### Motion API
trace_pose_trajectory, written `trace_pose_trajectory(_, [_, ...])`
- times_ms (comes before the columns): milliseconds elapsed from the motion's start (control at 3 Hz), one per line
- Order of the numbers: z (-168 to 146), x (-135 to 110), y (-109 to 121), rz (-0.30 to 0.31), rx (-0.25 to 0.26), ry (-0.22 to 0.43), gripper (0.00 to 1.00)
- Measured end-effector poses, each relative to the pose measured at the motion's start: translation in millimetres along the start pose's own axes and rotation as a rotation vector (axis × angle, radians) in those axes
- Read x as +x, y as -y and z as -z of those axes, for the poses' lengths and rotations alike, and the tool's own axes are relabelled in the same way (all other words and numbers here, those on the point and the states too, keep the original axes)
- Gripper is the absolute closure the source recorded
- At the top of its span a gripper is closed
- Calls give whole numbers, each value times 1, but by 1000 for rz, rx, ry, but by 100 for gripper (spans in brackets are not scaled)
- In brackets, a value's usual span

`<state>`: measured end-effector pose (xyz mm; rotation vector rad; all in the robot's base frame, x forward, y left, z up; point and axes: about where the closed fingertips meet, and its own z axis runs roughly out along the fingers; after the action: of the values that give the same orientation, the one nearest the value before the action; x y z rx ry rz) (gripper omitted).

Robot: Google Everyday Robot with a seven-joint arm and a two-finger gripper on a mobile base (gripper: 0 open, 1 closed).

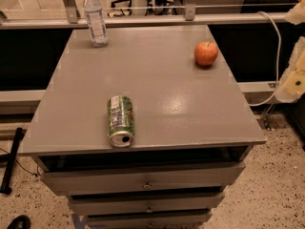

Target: Move apple near green can

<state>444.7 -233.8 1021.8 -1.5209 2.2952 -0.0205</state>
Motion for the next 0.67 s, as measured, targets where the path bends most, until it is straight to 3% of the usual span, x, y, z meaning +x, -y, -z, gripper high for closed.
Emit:
trace_pose_trajectory(333, [-2, -3, 4, -3, 15, 14, 0])
trace_pose_trajectory(667, [-33, -5, 26, -2, 22, 57, 0])
